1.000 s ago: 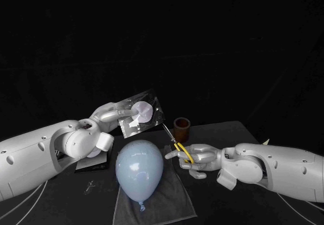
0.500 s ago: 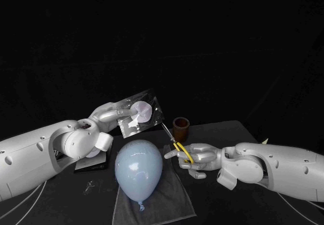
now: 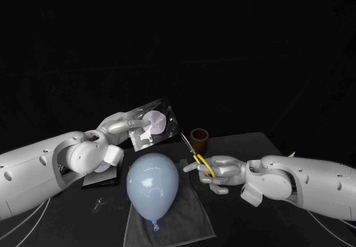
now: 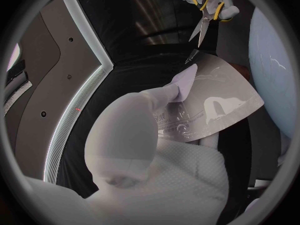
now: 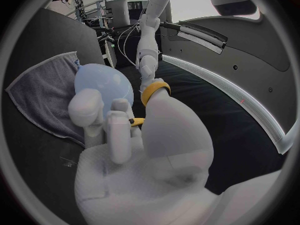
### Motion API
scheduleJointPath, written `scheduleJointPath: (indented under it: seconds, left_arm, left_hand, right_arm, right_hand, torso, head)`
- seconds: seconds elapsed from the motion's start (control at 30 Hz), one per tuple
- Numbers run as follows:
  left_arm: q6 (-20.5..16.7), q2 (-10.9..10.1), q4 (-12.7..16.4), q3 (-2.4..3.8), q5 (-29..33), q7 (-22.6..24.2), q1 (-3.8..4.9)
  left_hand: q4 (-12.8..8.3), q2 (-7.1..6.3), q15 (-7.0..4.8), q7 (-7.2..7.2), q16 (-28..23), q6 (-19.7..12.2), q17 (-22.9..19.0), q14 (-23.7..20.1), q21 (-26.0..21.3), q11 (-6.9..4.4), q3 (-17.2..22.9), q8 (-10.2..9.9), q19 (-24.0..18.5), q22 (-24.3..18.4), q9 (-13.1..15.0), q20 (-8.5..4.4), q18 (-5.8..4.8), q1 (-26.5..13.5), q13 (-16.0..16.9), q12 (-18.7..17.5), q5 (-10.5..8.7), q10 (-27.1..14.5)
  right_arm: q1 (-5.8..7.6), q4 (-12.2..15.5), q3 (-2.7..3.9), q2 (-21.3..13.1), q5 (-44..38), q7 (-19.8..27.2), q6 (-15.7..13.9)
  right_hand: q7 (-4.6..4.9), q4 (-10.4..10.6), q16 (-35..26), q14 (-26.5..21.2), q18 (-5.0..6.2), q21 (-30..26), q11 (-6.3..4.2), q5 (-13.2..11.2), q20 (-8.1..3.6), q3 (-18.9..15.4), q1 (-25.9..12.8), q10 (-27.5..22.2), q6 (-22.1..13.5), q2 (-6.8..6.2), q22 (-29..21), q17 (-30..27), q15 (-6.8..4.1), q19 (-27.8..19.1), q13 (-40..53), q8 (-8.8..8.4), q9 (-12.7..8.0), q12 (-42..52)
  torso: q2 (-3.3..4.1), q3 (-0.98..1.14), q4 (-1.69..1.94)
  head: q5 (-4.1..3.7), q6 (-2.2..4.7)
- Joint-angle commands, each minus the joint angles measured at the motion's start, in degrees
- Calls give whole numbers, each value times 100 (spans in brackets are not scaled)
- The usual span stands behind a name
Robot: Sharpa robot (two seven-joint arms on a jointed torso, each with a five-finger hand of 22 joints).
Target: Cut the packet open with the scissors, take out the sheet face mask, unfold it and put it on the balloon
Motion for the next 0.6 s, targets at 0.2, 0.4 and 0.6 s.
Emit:
scheduleJointPath:
  seconds: [0.2, 0.4, 0.6]
  left_arm:
    - [128, -3, 34, 7, 34, 46, 9]
    - [147, 17, 44, 6, 34, 36, 9]
    - [170, 46, 51, 6, 29, 28, 8]
  left_hand:
    - [-33, 47, -26, 54, -29, 4, 3, 15, 34, -12, 12, 20, 44, 3, 1351, 8, 78, -3, -1, 5, 12, 47]
    - [-33, 47, -26, 54, -29, 4, 3, 15, 34, -12, 12, 20, 44, 3, 1351, 8, 78, -3, -1, 5, 12, 47]
    - [-33, 47, -26, 54, -29, 4, 3, 15, 34, -12, 12, 20, 44, 3, 1351, 8, 78, -3, -1, 5, 12, 47]
  right_arm:
    - [11, -19, 17, 28, -6, 78, 53]
    - [29, -30, 23, 67, -6, 71, 65]
    - [54, -35, 26, 91, -5, 71, 73]
  right_hand:
    - [-220, -2, -39, 384, 73, -32, -1153, -31, 5, -46, -1, 2279, -2659, 73, -9, 800, -39, -35, 745, 66, 16, 1222]
    - [-217, -2, -46, 378, 77, -54, -1152, -31, 5, -54, 0, 2265, -2652, 83, -24, 787, -38, -45, 739, 75, 18, 1217]
    - [-215, -2, -50, 375, 80, -69, -1151, -31, 6, -57, 0, 2260, -2649, 87, -36, 780, -38, -52, 736, 83, 21, 1215]
  torso:
    - [2, 6, -6]
    - [0, 3, -6]
    - [0, 4, -4]
  head:
    - [13, 2]
    - [11, 1]
    - [8, 6]
